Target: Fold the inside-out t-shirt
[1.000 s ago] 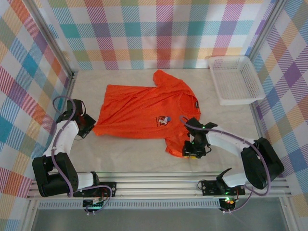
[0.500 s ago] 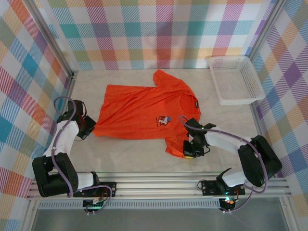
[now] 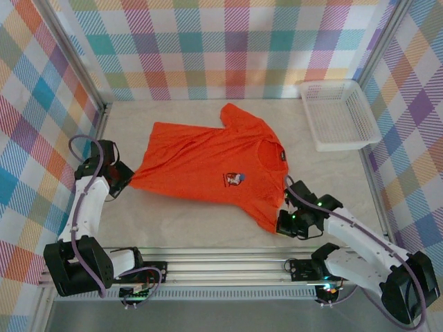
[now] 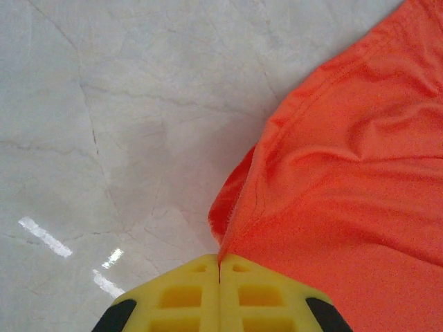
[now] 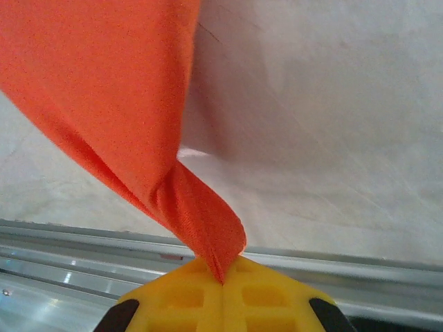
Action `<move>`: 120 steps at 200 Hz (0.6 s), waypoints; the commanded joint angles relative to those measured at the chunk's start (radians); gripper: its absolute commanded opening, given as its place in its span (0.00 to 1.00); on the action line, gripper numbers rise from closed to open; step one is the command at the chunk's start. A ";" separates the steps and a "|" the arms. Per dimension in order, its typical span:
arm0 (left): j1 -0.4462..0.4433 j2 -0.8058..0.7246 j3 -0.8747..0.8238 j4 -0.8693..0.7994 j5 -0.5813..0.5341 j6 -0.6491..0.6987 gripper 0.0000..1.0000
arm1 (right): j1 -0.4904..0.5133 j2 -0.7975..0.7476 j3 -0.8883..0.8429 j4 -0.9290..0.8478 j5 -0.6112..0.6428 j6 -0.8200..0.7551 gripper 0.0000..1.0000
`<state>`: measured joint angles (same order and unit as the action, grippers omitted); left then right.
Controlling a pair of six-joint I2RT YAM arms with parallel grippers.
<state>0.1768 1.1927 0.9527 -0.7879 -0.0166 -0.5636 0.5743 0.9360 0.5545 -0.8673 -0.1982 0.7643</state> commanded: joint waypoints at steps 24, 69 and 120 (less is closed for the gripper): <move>-0.011 -0.002 0.040 -0.018 0.018 0.003 0.00 | -0.041 0.064 0.190 0.020 0.083 -0.063 0.00; -0.053 0.125 0.370 -0.014 0.095 0.002 0.00 | -0.206 0.353 0.698 0.083 0.153 -0.254 0.00; -0.054 0.290 0.906 -0.141 0.172 0.052 0.00 | -0.294 0.507 1.274 -0.003 0.152 -0.378 0.00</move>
<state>0.1265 1.4490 1.6650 -0.8528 0.0971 -0.5526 0.2966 1.4376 1.6356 -0.8104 -0.0616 0.4862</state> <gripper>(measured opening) 0.049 0.048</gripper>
